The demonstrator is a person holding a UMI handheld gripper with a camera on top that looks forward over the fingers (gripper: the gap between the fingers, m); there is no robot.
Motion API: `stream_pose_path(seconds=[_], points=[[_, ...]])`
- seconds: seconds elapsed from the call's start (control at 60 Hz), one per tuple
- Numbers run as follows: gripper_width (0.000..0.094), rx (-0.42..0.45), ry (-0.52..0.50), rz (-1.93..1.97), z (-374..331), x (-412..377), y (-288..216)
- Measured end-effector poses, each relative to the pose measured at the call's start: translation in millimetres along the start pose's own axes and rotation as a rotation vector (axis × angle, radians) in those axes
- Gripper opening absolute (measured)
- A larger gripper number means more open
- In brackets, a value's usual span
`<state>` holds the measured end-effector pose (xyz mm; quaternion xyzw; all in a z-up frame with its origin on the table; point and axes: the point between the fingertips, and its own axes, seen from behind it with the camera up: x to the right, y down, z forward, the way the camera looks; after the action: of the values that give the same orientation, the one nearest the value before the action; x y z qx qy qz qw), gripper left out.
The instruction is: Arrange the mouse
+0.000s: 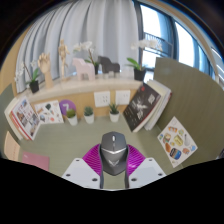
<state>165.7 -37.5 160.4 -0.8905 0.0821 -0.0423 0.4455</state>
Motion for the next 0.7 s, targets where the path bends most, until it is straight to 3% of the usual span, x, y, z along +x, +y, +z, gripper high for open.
stream_pose_path(seconds=[0.167,0.333,0.5,0.7], points=[[0.0281,0.196,-0.042,0.014,-83.6,-108.6,-99.9],[0.0281,0.261,-0.152,-0.028,-127.6,-247.1,-122.3],[0.0279,0.139,-0.269,-0.087,-97.8,-367.3,-48.0],[0.028,-0.108,-0.27,-0.155,-22.1,-428.3,85.4]])
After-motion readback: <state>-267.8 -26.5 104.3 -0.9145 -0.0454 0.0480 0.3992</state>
